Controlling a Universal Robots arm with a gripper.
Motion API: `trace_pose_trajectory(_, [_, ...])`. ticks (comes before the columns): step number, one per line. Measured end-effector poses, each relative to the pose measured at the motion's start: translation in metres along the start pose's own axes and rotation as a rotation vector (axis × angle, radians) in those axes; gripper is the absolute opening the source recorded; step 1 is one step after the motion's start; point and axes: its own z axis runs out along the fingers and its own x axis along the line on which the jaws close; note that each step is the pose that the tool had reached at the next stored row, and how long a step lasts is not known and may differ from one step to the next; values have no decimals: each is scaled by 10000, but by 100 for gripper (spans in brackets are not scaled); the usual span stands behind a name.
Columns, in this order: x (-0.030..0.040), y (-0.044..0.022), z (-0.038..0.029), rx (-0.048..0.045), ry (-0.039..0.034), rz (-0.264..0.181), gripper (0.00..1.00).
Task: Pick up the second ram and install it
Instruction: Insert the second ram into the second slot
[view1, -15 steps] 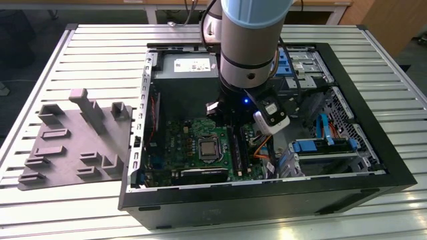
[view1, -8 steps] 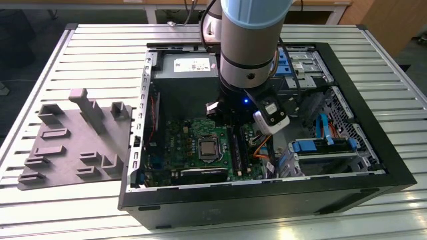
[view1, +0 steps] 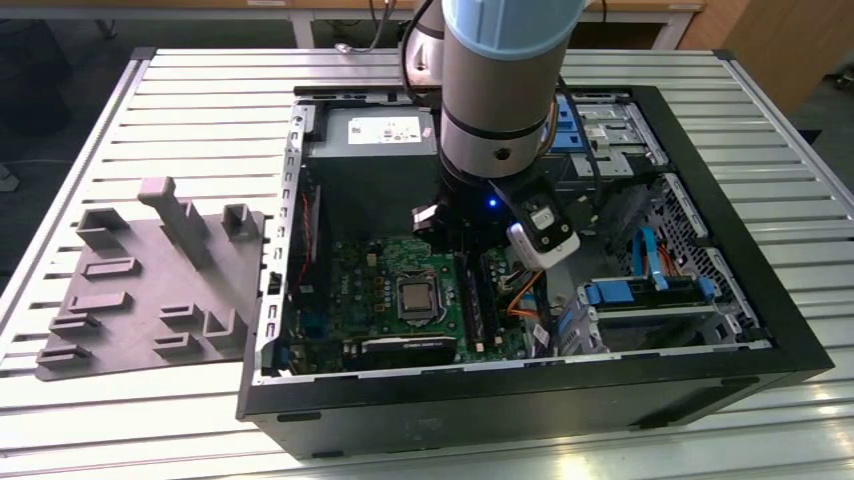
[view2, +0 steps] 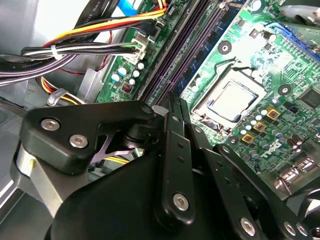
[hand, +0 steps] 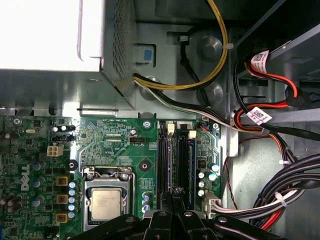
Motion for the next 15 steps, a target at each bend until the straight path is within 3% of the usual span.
trace_pose_trajectory(15, [0, 7, 19, -22, 2, -59, 12])
